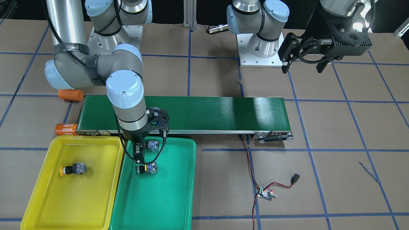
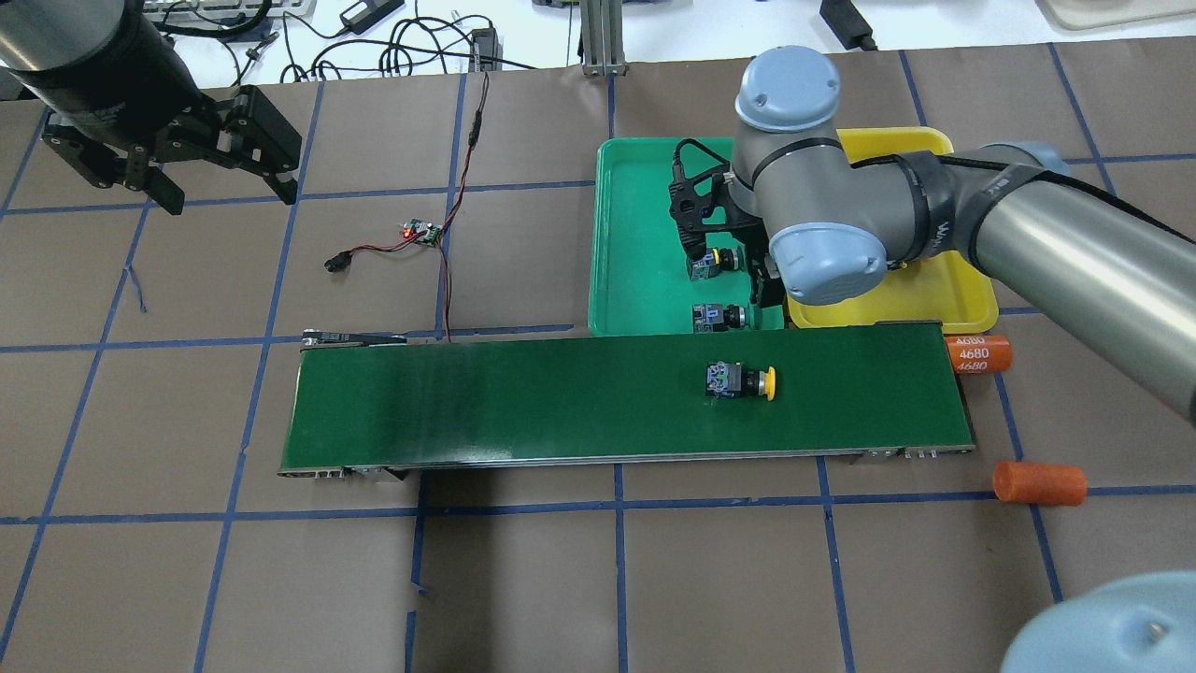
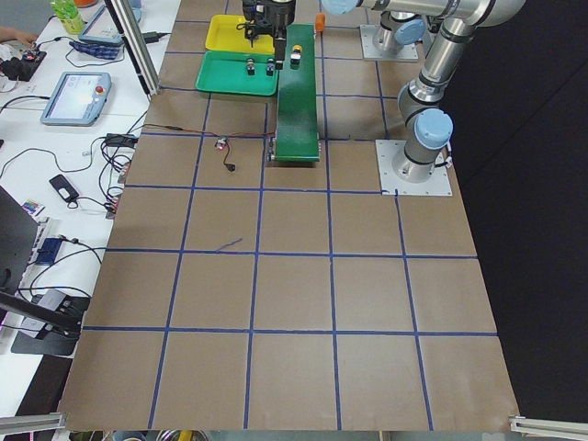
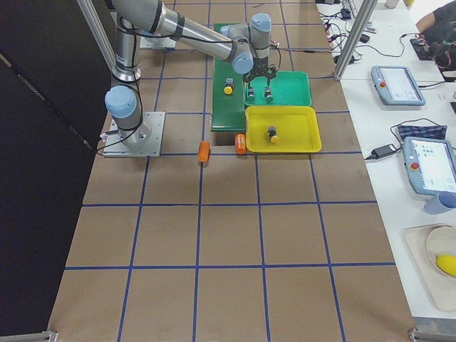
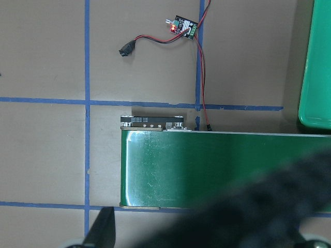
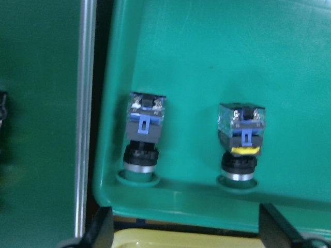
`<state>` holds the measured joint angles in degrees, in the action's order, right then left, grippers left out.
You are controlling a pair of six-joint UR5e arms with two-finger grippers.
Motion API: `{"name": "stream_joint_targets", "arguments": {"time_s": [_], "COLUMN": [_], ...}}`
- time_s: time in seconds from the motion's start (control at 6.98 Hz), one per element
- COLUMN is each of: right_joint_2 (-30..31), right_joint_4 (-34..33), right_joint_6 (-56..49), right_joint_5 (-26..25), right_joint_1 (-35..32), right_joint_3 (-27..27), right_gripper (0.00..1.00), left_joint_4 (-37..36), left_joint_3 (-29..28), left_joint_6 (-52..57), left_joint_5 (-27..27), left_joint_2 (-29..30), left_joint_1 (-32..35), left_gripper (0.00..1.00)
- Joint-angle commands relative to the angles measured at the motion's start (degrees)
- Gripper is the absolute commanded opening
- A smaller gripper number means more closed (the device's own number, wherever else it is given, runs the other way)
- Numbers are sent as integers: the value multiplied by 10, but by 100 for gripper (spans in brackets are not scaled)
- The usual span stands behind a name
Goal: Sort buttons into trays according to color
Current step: 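Return the right gripper and grasp the yellow-capped button on the belt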
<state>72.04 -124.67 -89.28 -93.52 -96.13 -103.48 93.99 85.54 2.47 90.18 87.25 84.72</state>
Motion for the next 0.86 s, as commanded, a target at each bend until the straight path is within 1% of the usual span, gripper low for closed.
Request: {"name": "stream_joint_targets", "arguments": {"time_s": [0.0,0.14,0.29,0.72], "right_joint_2": [103,141,145,148], "right_joint_4": [-2,-44,-85,-88], "right_joint_6": [-12,-17,-27,-27], "right_joint_5": [5,24,52,51], "right_joint_1": [64,89,109,106], "right_joint_3": [-126,-197,-237,-247], "right_gripper": [100,100,100,100], "left_joint_4": [-11,-11,-12,-12], "left_joint_3": [1,1,1,2], "left_joint_6": [4,5,6,8], "left_joint_5": [0,1,1,1], "left_joint_2": [1,1,1,1], "left_joint_1": [0,0,0,0], "left_gripper": [100,100,100,100]}}
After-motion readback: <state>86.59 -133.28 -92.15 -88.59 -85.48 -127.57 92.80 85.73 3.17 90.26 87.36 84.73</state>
